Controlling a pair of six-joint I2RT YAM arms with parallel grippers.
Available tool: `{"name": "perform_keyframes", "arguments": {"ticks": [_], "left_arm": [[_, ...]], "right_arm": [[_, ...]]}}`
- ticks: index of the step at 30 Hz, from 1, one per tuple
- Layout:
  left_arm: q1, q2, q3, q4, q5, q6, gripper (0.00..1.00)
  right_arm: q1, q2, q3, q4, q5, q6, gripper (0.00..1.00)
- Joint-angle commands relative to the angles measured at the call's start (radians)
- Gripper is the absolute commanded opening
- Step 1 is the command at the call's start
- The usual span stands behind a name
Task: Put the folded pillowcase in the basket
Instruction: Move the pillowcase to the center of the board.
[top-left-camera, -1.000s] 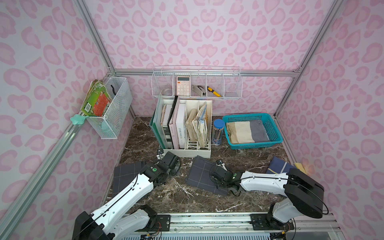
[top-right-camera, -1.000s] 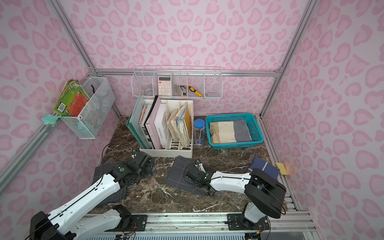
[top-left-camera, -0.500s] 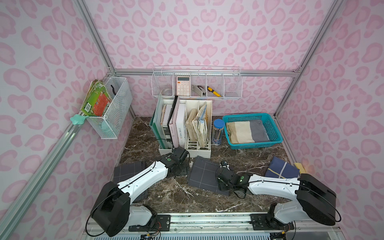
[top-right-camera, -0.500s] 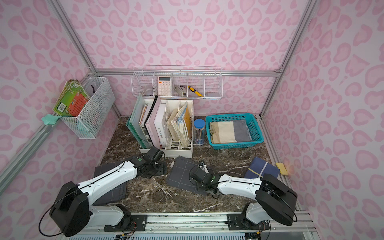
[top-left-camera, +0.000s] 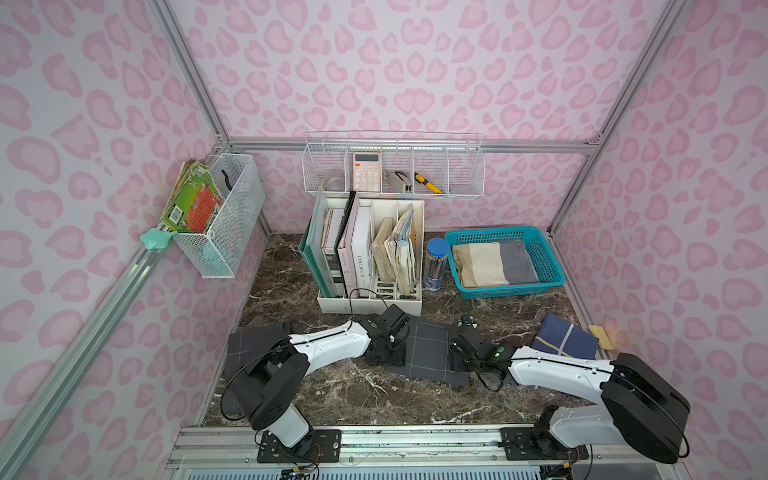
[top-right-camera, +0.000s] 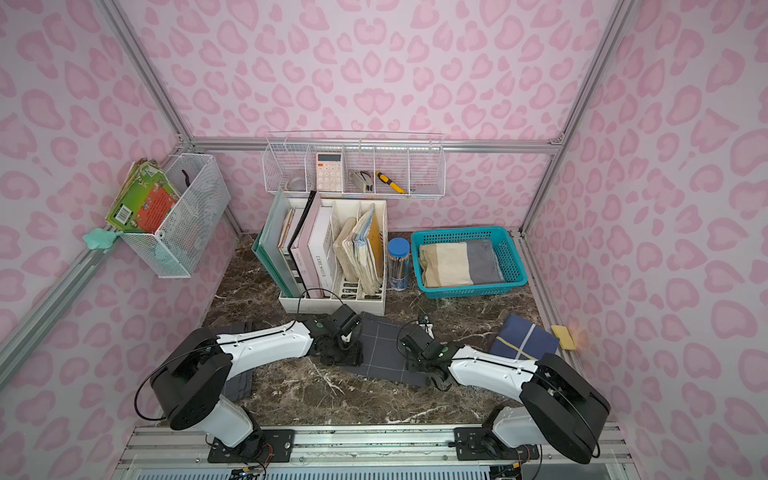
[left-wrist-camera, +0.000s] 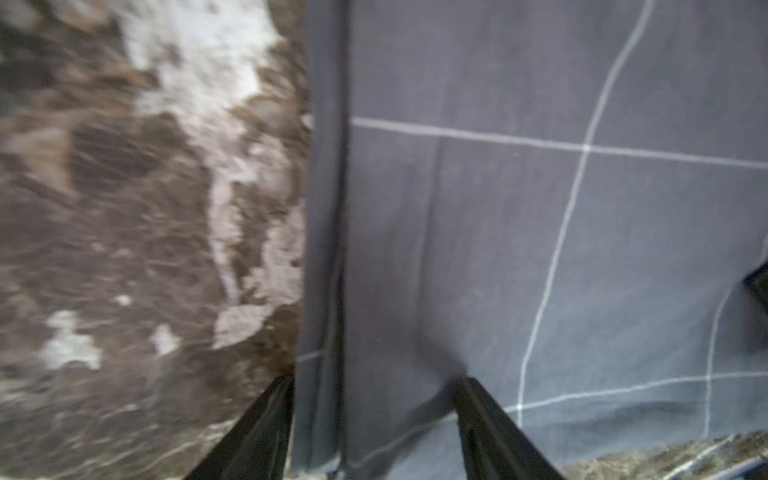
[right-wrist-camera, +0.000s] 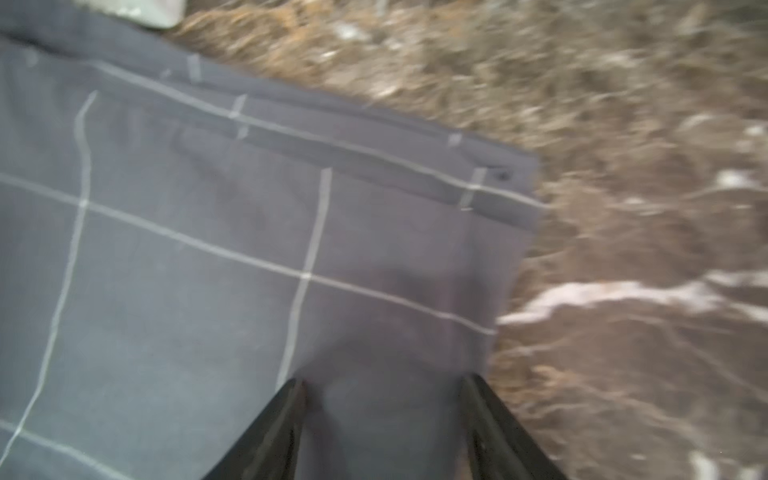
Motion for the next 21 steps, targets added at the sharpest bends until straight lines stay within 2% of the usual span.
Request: {"name": "perform_keyframes", "arguments": {"ticks": [1, 6, 10, 15, 21], "left_arm": [[-0.044, -0.026, 0.002, 0.033, 0.029, -0.046, 0.60], [-0.064, -0.085, -0.011, 0.036, 0.015, -0.068, 0.56], [-0.036, -0.081, 0.022, -0.032, -0.059, -0.071, 0.66], [0.035, -0.021, 0.063, -0.032, -0.043, -0.088, 0.73], [0.058, 0.070, 0.124, -0.002, -0.010, -0.098, 0.72]], "right_arm": [[-0.050, -0.056, -0.009, -0.032, -0.016, -0.055, 0.64], [-0.197, -0.157, -0.049, -0.008, -0.094, -0.102, 0.65], [-0.269, -0.188, -0.079, 0.051, -0.156, -0.119, 0.66], [-0.323, -0.155, -0.069, 0.078, -0.198, -0.129, 0.67], [-0.351, -0.062, -0.040, 0.083, -0.267, -0.146, 0.66]]}}
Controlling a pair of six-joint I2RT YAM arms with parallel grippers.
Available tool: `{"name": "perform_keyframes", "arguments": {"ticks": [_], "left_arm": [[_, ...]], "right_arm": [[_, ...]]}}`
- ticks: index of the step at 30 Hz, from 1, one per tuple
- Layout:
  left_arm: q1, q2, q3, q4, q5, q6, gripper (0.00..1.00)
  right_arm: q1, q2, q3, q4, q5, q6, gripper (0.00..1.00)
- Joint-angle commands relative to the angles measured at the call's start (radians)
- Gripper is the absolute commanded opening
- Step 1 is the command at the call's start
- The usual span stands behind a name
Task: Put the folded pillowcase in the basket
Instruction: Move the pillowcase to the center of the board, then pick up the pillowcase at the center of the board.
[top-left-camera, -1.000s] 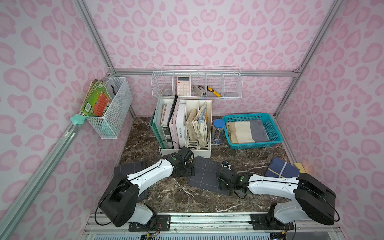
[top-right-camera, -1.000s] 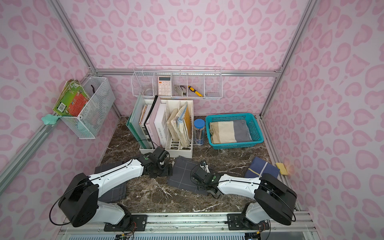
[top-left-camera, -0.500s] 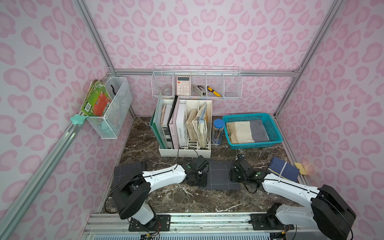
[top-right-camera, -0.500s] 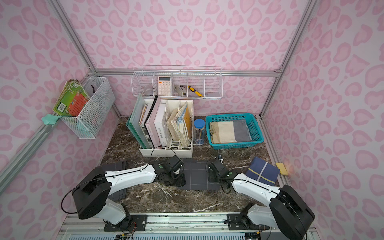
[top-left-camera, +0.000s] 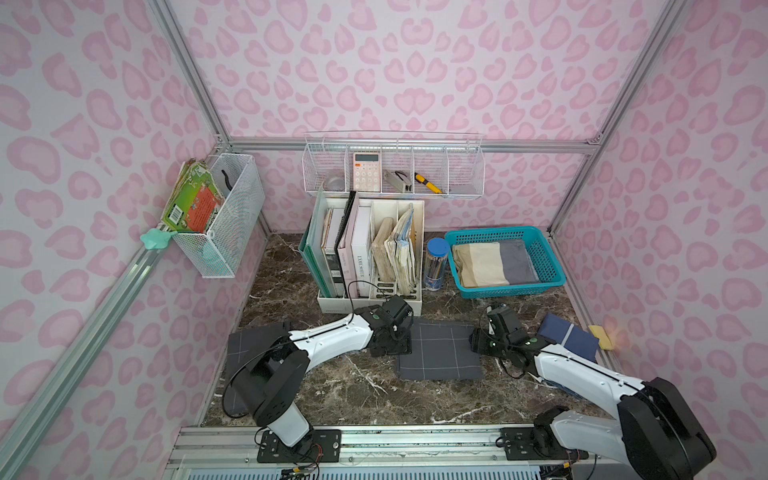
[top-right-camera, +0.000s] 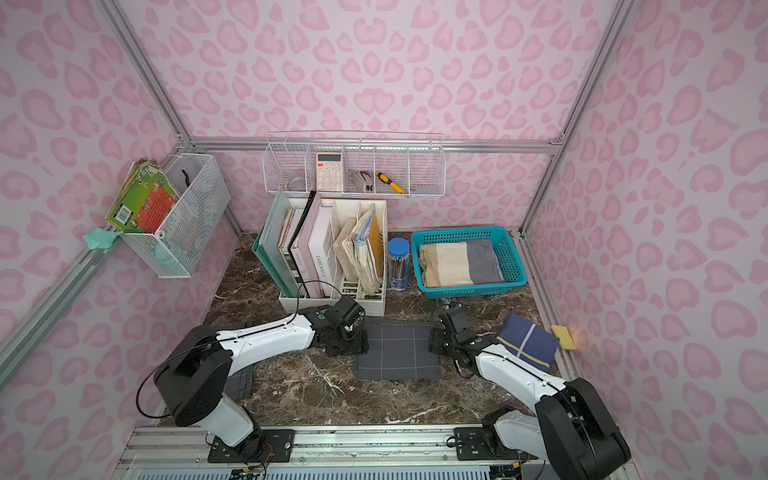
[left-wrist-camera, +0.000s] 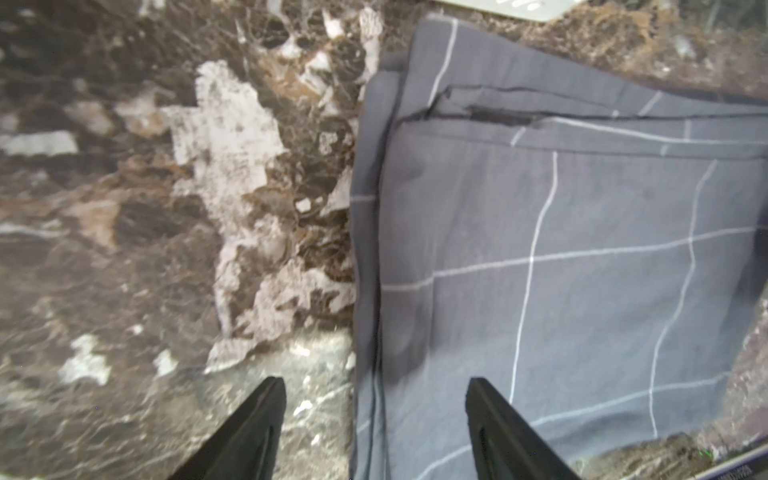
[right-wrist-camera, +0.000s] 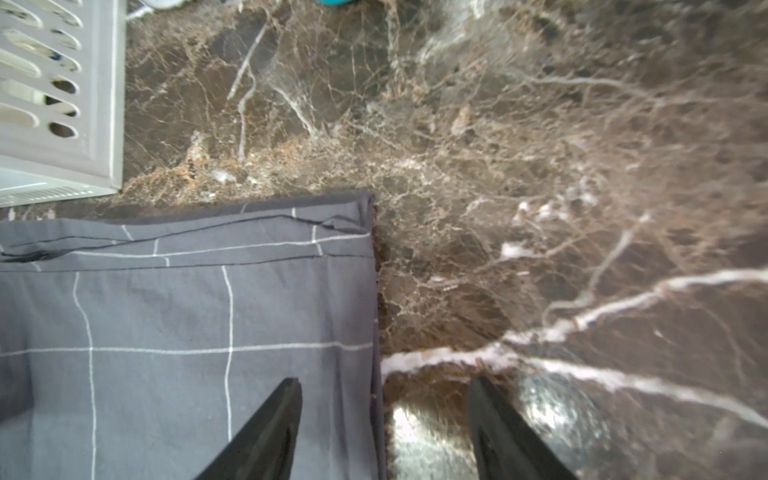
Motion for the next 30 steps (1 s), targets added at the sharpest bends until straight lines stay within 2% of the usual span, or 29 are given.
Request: {"name": "perform_keyframes", "arguments": {"ticks": [1, 11, 14, 16, 21, 26, 30], "left_arm": [[0.004, 0.031, 0.027, 0.011, 0.019, -0.016, 0.72], [-0.002, 0.104, 0.019, 0.073, 0.054, -0.032, 0.55], [-0.014, 0.123, 0.028, 0.079, 0.082, -0.023, 0.43], [-0.032, 0.127, 0.032, 0.074, 0.082, -0.019, 0.36], [-0.080, 0.114, 0.042, 0.045, 0.052, -0.012, 0.17], [-0.112, 0.083, 0.045, 0.023, 0.003, -0.014, 0.07], [-0.134, 0.053, 0.051, 0.012, -0.033, -0.023, 0.00]], "right_arm": [[-0.001, 0.039, 0.014, 0.022, -0.056, -0.016, 0.65], [0.046, 0.095, -0.021, 0.098, -0.091, 0.007, 0.59], [0.079, 0.120, -0.013, 0.099, -0.069, 0.010, 0.55], [0.091, 0.126, -0.013, 0.099, -0.058, 0.014, 0.49], [0.099, 0.069, -0.025, 0.094, -0.024, 0.029, 0.25], [0.109, -0.028, -0.047, 0.069, 0.017, 0.034, 0.08], [0.127, -0.081, -0.063, 0.066, 0.025, 0.031, 0.00]]}}
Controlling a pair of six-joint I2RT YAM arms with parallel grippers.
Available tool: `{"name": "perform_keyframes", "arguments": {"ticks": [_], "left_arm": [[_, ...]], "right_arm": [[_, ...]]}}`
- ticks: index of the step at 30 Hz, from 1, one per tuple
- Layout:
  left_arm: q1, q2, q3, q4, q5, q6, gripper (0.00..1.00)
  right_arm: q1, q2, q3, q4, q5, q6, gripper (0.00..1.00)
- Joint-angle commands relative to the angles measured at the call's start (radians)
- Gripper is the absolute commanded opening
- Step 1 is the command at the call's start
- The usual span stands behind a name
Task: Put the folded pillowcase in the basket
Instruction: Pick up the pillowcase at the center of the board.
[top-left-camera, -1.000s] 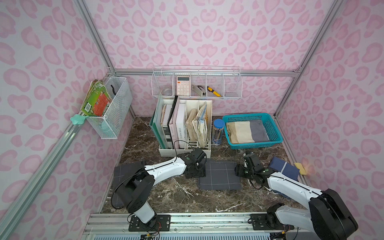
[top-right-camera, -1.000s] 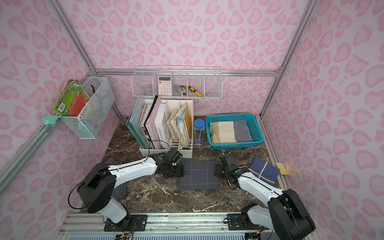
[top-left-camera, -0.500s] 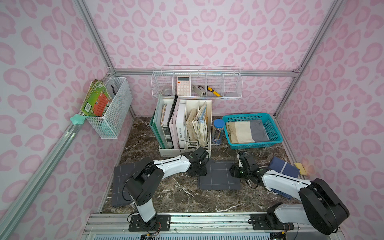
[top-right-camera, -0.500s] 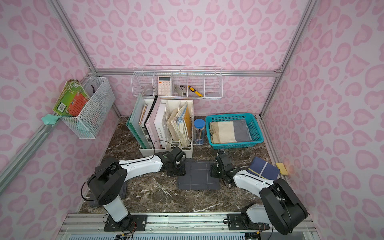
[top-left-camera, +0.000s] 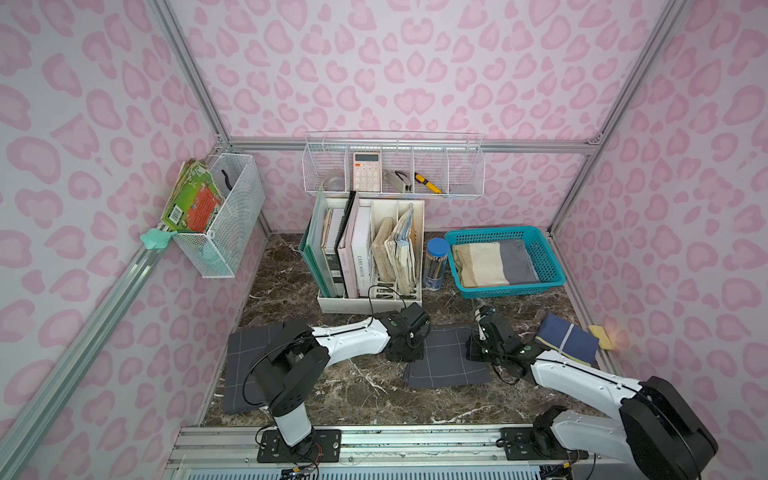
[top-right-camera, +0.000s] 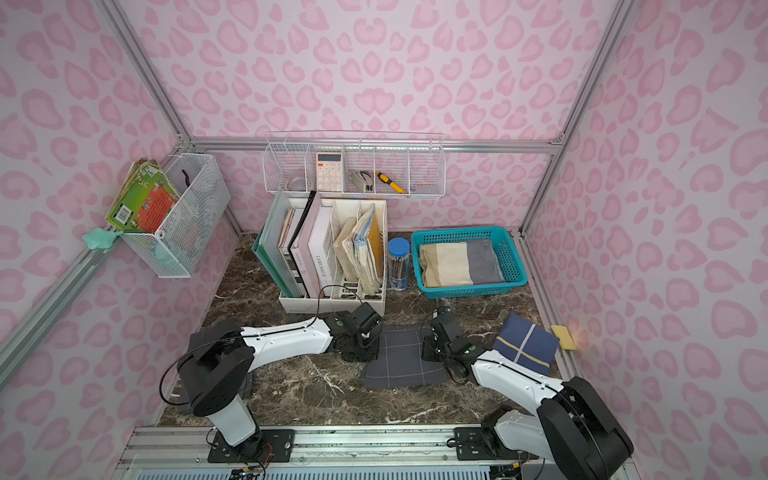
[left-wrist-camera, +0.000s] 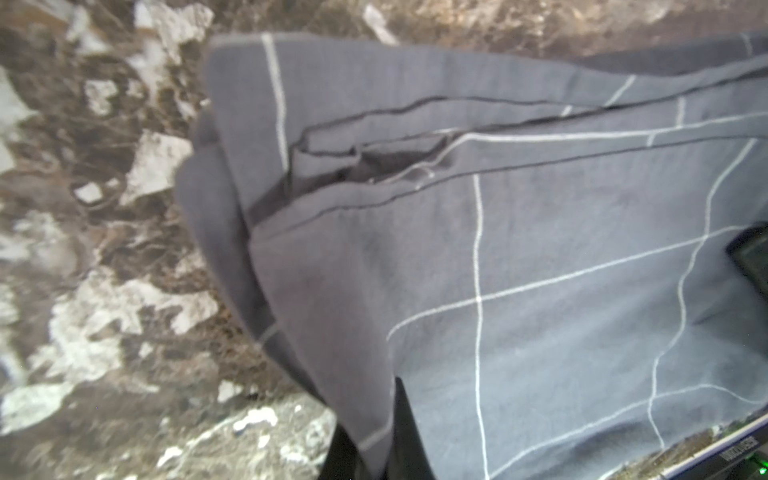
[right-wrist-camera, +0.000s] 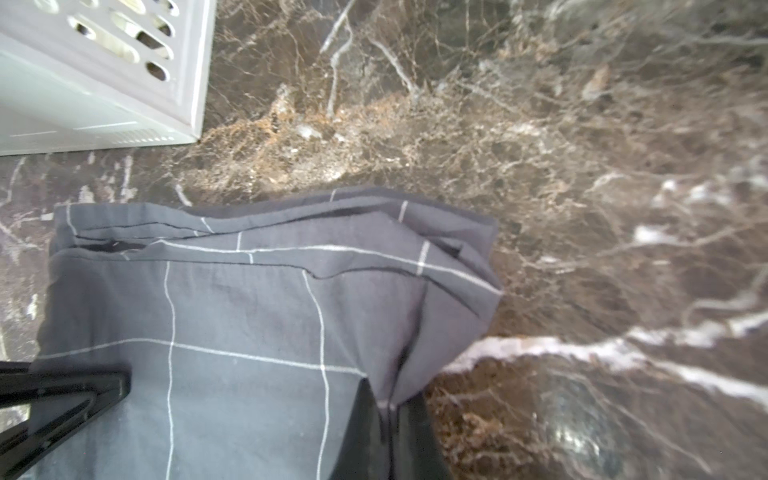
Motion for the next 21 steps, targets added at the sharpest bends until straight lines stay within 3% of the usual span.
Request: {"name": "perform_keyframes", "arguments": {"ticks": [1, 6, 15, 21], "left_arm": [[-0.015, -0.021, 0.015, -0.046, -0.054, -0.006, 0.00], [-0.064, -0.057, 0.049, -0.109, -0.139, -0.006, 0.00], [-0.145, -0.191, 0.172, -0.164, -0.307, 0.023, 0.00], [-0.162, -0.196, 0.309, -0.148, -0.340, 0.079, 0.00]], "right_arm": [[0.016, -0.033, -0.006, -0.018, 0.043, 0.011, 0.00], [0.055, -0.148, 0.015, -0.091, 0.122, 0.029, 0.00], [0.050, -0.440, 0.155, -0.247, 0.295, -0.062, 0.00], [0.026, -0.476, 0.307, -0.300, 0.381, -0.144, 0.00]]}}
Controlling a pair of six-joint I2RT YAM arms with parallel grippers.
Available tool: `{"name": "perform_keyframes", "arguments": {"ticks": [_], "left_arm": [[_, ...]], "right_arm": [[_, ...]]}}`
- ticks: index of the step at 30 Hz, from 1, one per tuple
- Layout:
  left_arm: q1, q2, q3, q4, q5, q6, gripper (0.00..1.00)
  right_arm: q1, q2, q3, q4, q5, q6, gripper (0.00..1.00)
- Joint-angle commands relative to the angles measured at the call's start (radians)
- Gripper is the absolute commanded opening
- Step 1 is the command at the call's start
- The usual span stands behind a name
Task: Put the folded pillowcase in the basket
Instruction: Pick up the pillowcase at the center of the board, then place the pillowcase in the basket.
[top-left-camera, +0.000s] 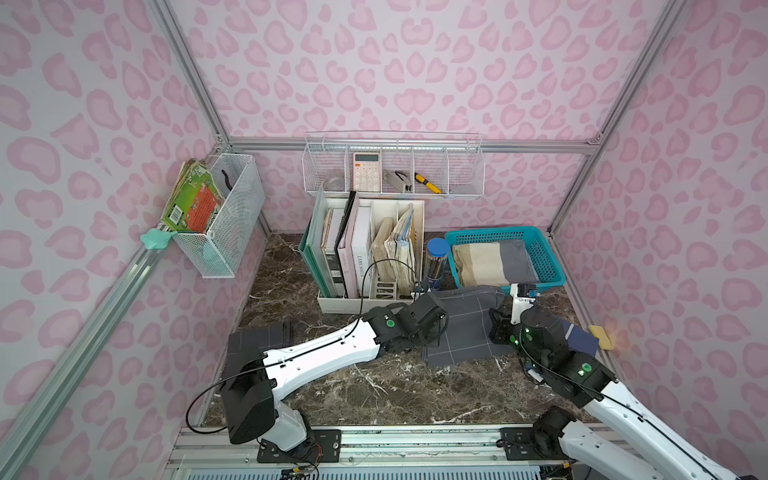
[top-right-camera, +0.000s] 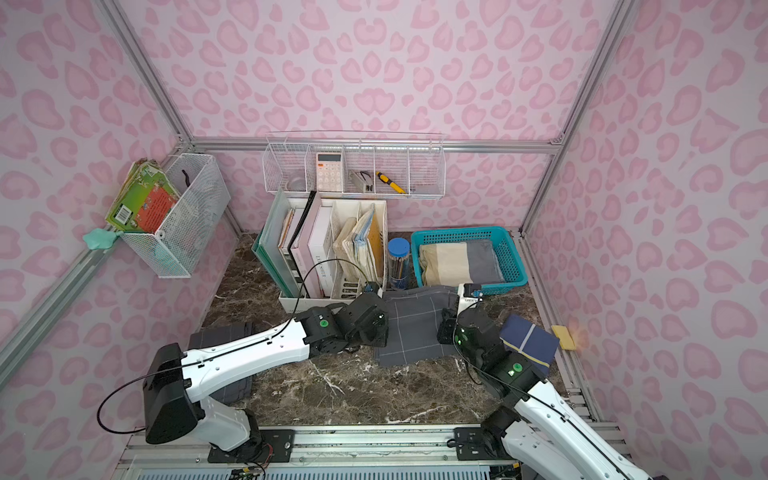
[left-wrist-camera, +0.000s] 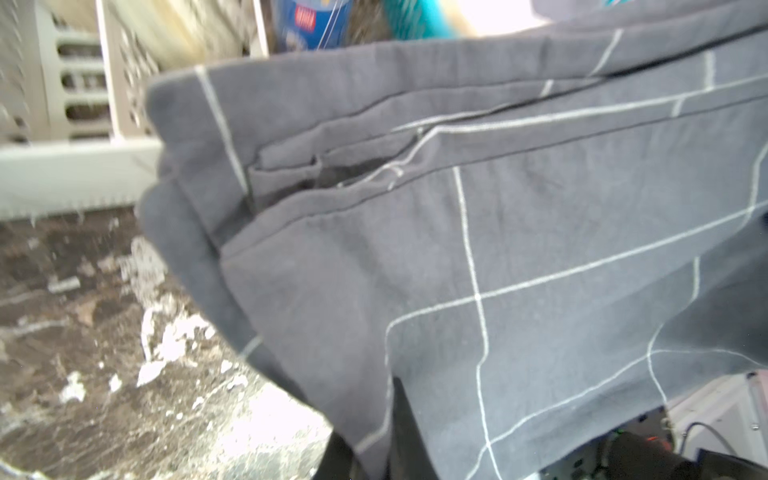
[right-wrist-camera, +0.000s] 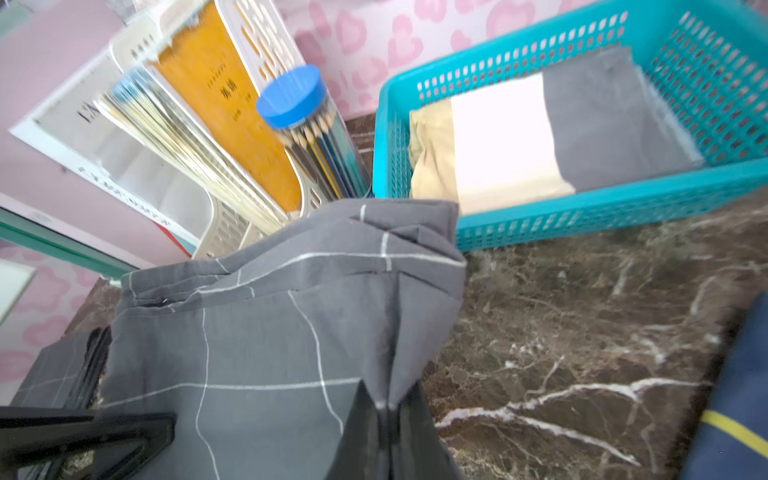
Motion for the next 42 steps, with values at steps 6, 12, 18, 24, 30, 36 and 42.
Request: {"name": "perform_keyframes", "arguments": {"ticks": [6, 12, 18, 24, 30, 36, 42], "left_arm": [[-0.005, 0.056, 0.191, 0.125, -0.043, 0.210, 0.00], [0.014, 0.233, 0.473, 0.086, -0.065, 0.309, 0.00], [0.083, 0.496, 0.861, -0.068, 0.037, 0.297, 0.00], [0.139, 0.729, 1.172, -0.118, 0.120, 0.289, 0.00], [0.177, 0.846, 1.255, -0.018, 0.195, 0.261, 0.00], [0.178, 0.943, 1.273, 0.117, 0.217, 0.320, 0.00], [0.189, 1.018, 1.294, 0.147, 0.169, 0.359, 0.00]], "right_arm": [[-0.125, 0.060, 0.190, 0.038, 0.107, -0.175, 0.00], [-0.319, 0.188, 0.309, 0.110, 0.003, -0.212, 0.00], [-0.478, 0.327, 0.365, 0.195, -0.143, -0.190, 0.00], [-0.566, 0.474, 0.405, 0.275, -0.216, -0.185, 0.00], [-0.631, 0.615, 0.452, 0.331, -0.269, -0.201, 0.00], [-0.698, 0.729, 0.455, 0.415, -0.340, -0.202, 0.00], [-0.717, 0.841, 0.462, 0.475, -0.416, -0.218, 0.00]]}}
